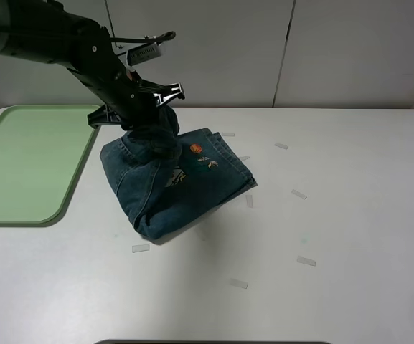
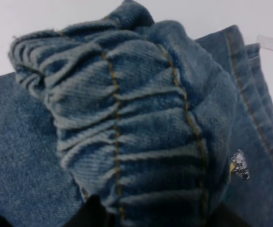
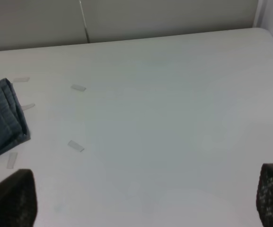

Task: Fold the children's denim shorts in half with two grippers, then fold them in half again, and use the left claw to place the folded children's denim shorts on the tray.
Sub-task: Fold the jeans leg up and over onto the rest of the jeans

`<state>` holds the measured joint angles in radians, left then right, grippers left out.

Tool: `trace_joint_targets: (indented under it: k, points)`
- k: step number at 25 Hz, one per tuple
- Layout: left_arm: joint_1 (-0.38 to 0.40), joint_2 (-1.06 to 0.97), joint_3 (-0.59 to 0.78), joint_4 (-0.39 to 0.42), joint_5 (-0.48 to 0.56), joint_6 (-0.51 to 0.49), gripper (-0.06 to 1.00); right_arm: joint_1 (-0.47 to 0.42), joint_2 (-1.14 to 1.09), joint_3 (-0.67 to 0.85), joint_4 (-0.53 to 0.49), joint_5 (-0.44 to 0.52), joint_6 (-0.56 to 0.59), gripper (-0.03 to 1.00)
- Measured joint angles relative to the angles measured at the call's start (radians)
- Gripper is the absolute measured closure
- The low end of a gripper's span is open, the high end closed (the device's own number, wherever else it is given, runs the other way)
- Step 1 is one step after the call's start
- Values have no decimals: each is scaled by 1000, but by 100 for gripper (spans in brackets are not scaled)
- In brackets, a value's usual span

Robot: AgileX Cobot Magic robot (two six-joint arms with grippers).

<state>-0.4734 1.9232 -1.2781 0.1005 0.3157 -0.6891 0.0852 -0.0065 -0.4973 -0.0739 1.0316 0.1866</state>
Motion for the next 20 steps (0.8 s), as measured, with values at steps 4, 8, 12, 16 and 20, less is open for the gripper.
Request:
trace_joint_targets:
  k: [4,8,12,16,20]
  points:
    - [-7,7,0,-5,-25,-1,70,0,0,0,0,0,0,27]
    - [-8,7,0,-6,-32,-1,65,0,0,0,0,0,0,27]
    - [-6,7,0,-7,-50,-2,19,0,0,0,0,0,0,27]
    - [-6,7,-3,-8,-60,-1,-1,0,0,0,0,0,0,27]
    - [-3,7,-3,-8,-63,-1,-4,0,0,0,0,0,0,27]
